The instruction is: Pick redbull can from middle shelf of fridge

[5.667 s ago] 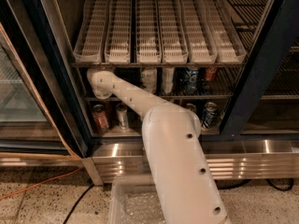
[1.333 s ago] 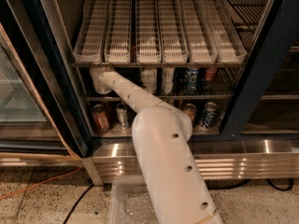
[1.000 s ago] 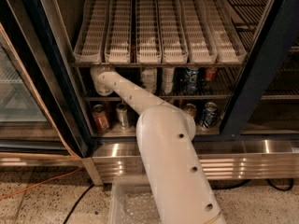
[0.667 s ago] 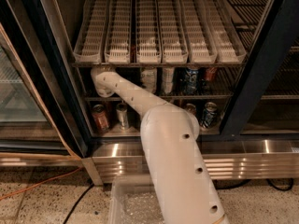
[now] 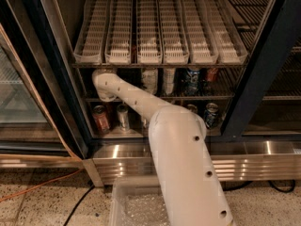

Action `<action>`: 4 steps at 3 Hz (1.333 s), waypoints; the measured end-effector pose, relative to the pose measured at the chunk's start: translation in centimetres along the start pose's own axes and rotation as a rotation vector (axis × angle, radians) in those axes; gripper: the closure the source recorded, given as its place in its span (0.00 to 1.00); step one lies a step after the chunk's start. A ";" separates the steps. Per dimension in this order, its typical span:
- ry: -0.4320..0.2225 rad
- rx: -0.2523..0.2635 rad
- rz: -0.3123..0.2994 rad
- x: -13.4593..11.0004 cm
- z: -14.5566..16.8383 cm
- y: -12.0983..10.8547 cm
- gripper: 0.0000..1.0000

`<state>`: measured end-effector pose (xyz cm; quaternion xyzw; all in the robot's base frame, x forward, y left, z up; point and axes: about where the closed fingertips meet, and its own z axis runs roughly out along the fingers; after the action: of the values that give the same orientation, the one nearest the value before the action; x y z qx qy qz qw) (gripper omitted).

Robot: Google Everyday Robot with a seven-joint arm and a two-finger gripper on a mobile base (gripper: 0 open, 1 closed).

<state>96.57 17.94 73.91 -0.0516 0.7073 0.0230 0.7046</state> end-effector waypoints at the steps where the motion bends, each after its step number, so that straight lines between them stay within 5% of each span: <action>1: -0.009 -0.016 0.011 -0.2 -0.8 0.1 1.00; 4: -0.042 -0.039 0.014 -1.0 -2.7 0.5 1.00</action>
Offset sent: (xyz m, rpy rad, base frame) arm -0.0230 0.0011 0.0051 0.0260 -0.0294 0.0422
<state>93.88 18.22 74.90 -0.0600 0.6920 0.0428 0.7181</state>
